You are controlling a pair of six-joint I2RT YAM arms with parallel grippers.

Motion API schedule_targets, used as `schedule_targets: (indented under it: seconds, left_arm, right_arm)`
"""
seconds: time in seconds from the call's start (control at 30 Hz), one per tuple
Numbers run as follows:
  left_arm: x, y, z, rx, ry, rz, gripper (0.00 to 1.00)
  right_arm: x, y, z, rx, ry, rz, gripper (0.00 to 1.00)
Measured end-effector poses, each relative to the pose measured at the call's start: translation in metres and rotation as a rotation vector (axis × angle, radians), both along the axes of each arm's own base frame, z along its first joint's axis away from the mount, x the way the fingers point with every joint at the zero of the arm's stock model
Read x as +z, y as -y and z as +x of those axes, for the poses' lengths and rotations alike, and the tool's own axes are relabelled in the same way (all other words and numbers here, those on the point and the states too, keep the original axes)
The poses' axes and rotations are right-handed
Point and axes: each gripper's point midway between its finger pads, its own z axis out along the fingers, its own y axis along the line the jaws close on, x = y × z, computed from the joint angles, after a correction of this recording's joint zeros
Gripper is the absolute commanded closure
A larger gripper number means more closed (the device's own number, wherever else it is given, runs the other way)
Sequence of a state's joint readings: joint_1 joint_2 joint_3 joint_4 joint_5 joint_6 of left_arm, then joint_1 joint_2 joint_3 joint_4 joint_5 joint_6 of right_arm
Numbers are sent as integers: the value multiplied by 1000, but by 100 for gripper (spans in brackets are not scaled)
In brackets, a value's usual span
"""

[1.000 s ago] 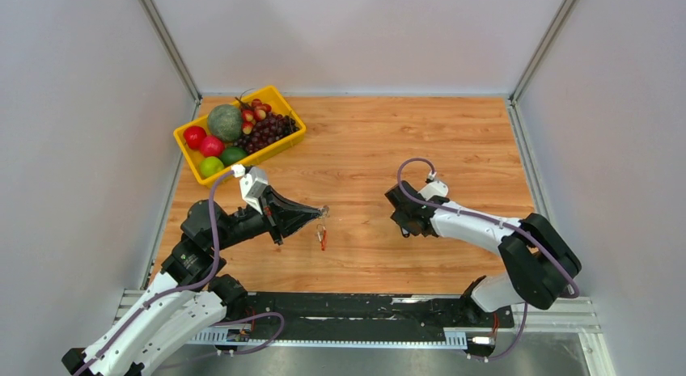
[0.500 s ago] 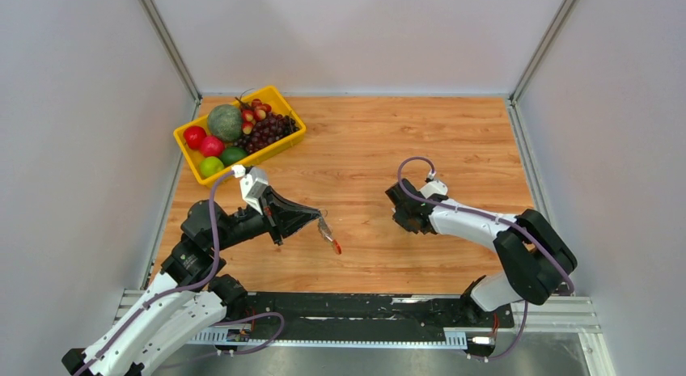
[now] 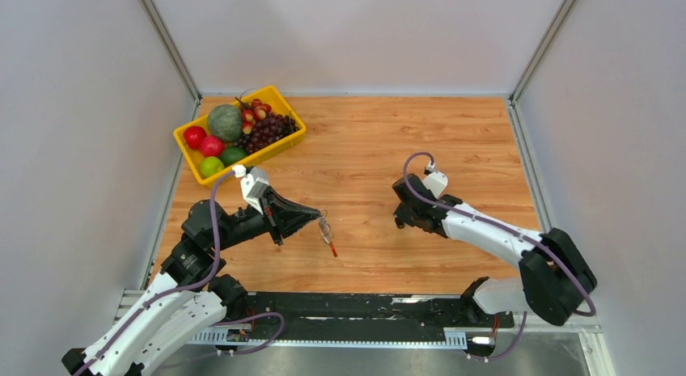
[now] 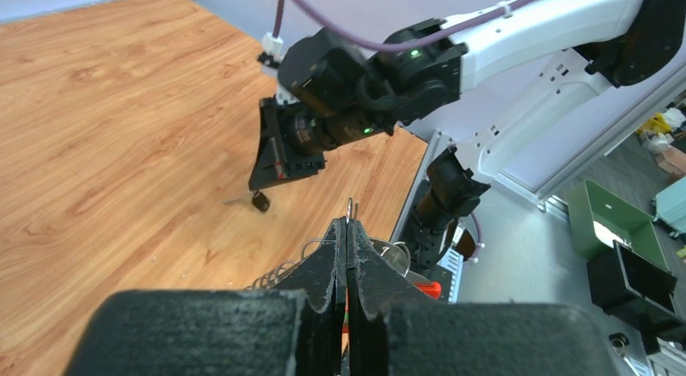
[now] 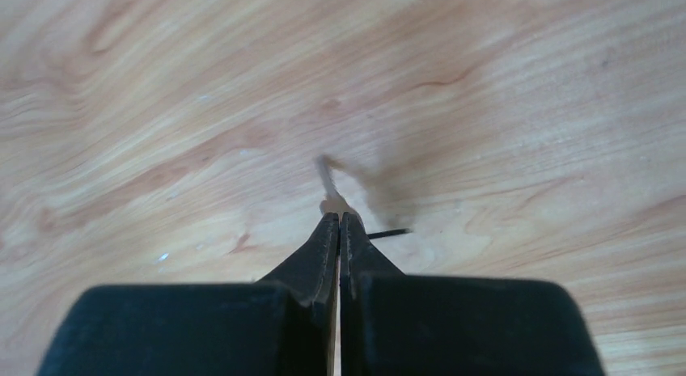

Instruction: Put the keys on the keyring

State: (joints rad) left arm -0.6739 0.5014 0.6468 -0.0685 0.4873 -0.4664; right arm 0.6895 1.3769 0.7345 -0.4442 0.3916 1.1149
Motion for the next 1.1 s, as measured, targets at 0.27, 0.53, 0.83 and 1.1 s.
schedule_targets:
  seconds: [0.27,0.53,0.83,1.1]
  left_arm:
    - [-2,1,1,0,-7,5,100]
    - [4,2,0,-11,6,-12,100]
    - [12,6,0,-33,29,-40,100]
    - [16,9,2,-37,40,-52,100]
  right_arm:
    - [90,-19,-8,322,239,88,100]
    - [171,-34,-31,633,494,136,100]
    - [236,-55,-59,941,703,163,100]
    - [291,-81,-96,1219,857,280,100]
